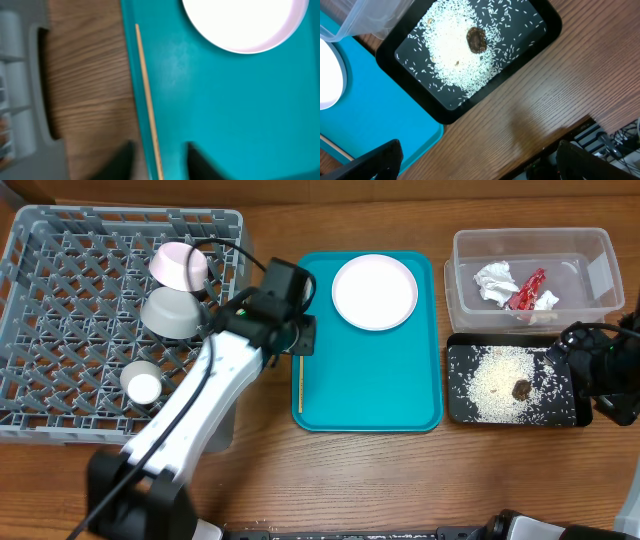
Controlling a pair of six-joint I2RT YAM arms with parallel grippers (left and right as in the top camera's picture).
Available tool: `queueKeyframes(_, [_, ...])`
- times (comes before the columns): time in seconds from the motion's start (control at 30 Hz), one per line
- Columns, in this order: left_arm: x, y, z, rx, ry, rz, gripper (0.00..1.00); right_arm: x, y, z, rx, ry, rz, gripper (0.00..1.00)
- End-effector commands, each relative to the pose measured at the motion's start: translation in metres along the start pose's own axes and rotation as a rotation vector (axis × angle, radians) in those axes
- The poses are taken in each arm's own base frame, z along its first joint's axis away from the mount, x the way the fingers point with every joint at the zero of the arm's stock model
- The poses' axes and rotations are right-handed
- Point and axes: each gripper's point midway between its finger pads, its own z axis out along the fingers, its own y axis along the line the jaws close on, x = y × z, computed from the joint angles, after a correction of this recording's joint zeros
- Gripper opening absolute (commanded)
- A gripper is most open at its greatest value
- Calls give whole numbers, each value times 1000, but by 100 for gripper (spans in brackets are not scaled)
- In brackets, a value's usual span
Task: Sort waste into correct bins and load items into the dishwasher
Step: 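Move the left gripper to the wooden chopstick on the tray's left edge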
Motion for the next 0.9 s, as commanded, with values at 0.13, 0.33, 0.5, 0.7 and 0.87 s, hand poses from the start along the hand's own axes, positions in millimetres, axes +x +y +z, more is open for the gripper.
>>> queueKeyframes(0.13, [28,-22,75,115,174,3,4,-2,0,-3,4,-19,-6,100])
queueKeyframes(0.33, [49,-10,101,49,260,-6,4,-2,0,-3,4,-18,-6,100])
queueKeyframes(0.5, [52,5,102,-36,264,-17,4,-1,0,-3,5,-16,-6,100])
queueKeyframes(0.7, [53,12,101,-79,267,-39,4,-1,0,-3,5,-16,-6,100])
queueKeyframes(0.87, [56,14,101,-88,274,-35,4,0,-1,-3,7,-12,-6,100])
